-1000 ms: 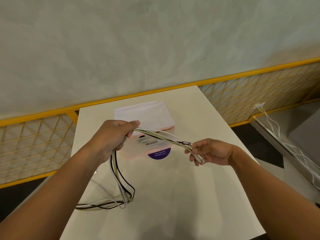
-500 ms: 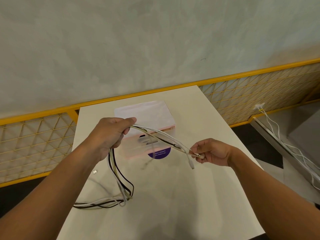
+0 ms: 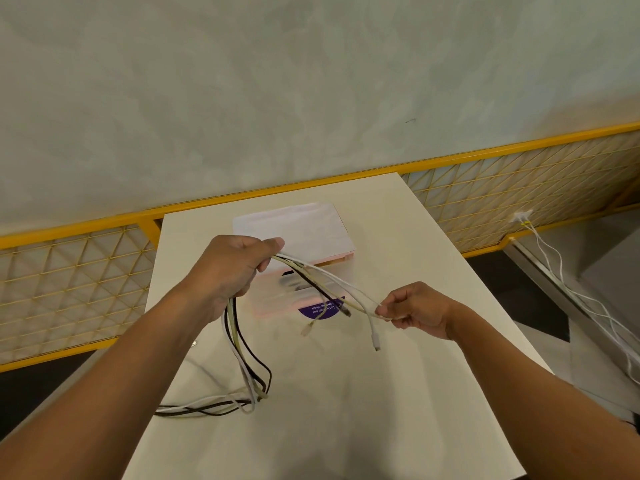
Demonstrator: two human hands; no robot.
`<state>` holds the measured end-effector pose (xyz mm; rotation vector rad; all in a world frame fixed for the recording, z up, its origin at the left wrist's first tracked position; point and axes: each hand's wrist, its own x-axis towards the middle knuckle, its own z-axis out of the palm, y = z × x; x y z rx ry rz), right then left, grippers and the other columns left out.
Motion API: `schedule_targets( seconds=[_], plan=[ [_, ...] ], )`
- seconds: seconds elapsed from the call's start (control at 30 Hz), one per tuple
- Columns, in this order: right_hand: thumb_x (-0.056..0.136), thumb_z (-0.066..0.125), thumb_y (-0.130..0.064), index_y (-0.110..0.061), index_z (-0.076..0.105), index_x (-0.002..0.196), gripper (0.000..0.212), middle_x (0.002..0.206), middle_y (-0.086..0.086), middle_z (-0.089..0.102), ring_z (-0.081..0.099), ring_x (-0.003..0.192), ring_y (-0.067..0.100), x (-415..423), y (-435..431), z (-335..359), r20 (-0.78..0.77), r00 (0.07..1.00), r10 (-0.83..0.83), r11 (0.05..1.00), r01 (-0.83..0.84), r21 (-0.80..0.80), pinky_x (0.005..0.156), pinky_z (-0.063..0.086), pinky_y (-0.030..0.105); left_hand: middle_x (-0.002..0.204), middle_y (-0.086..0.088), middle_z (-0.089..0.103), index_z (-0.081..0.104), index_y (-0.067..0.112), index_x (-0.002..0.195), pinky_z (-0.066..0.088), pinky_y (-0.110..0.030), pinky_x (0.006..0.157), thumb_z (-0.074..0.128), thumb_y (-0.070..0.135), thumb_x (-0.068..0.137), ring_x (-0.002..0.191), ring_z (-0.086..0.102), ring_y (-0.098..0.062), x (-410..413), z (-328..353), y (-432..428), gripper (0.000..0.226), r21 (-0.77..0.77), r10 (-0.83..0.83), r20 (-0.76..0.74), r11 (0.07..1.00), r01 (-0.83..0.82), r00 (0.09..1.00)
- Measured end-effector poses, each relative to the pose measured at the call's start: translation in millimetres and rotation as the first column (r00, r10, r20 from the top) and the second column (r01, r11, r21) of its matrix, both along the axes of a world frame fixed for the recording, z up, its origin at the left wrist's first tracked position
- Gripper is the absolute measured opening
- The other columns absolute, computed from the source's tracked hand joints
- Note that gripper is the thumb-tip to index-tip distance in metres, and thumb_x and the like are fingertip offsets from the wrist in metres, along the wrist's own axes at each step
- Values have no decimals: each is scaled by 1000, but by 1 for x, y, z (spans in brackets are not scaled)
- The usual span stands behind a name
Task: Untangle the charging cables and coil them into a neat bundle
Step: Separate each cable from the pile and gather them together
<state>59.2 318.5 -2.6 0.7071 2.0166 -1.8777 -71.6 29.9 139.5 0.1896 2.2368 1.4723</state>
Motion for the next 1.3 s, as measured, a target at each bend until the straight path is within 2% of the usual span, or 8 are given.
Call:
schedule_targets(
  seconds=[0.13, 0.27, 0.43, 0.67, 0.8, 1.0, 1.2, 1.3],
  plan=[
    [85, 75, 0, -2, 78, 87, 5, 78, 14, 70, 58, 69, 22, -3, -2, -1, 7, 999, -39, 998, 39, 39, 68, 47, 34, 64, -11, 29, 55, 11, 58, 19, -25, 48, 72, 38, 89, 50, 16, -19, 4, -1, 5, 45, 1, -21, -1, 1000, 21, 1000],
    [88, 67, 1, -15, 76, 112, 30, 114, -1, 72, 64, 106, 17, -8, -8, 21, 68, 992, 105, 967, -117, 225, 92, 46, 34, 54, -5, 27, 53, 11, 58, 22, -22, 44, 69, 42, 90, 49, 16, -18, 9, 3, 7, 48, -40, -107, -22, 994, 106, 994],
    [83, 62, 5, -19, 67, 128, 51, 128, -4, 69, 60, 125, 15, -25, -34, 85, -268, 948, 175, 983, -155, 94, 101, 50, 31, 42, 7, 33, 57, 11, 61, 29, -21, 49, 60, 50, 94, 38, 25, -9, 22, 7, 22, 52, -152, -274, -92, 954, 259, 957],
    [92, 66, -3, -19, 71, 94, 17, 91, -7, 74, 70, 90, 11, -51, -88, 132, -319, 785, 530, 812, -363, 456, 85, 53, 26, 40, 17, 46, 63, 17, 66, 34, -19, 53, 34, 61, 99, 40, 45, -3, 26, 15, 39, 62, -213, -349, -99, 922, 323, 932],
    [101, 53, -13, -30, 69, 87, 27, 77, -6, 66, 59, 74, 12, -53, -94, 125, -308, 820, 483, 808, -282, 517, 74, 50, 31, 71, 3, 57, 61, 15, 93, 44, -26, 61, 51, 65, 89, 61, 48, -11, 19, 9, 29, 51, -139, -316, -43, 941, 308, 948],
    [100, 52, -13, -18, 74, 96, 22, 98, 1, 72, 65, 97, 23, -57, -72, 116, -316, 887, 337, 836, -127, 533, 88, 52, 43, 66, 1, 61, 64, 7, 98, 49, -29, 68, 71, 46, 89, 62, 55, -13, 27, -42, 5, 40, -82, -426, 107, 897, 435, 899],
    [101, 48, -8, -19, 70, 91, 27, 74, -5, 59, 53, 72, 17, -46, -28, 92, -221, 946, 238, 752, -35, 658, 63, 40, 26, 59, 6, 49, 61, 12, 91, 45, -27, 71, 61, 48, 94, 61, 54, -15, 39, -81, -25, 36, -54, -380, 240, 913, 403, 893],
    [103, 50, -16, -33, 67, 89, 27, 92, -3, 63, 58, 92, 21, -41, -6, 72, -127, 967, 221, 634, -43, 772, 82, 48, 34, 61, 4, 44, 63, 8, 98, 42, -22, 63, 47, 48, 101, 59, 46, -13, 42, -84, -34, 44, 1, -400, 292, 908, 418, 869]
  ],
)
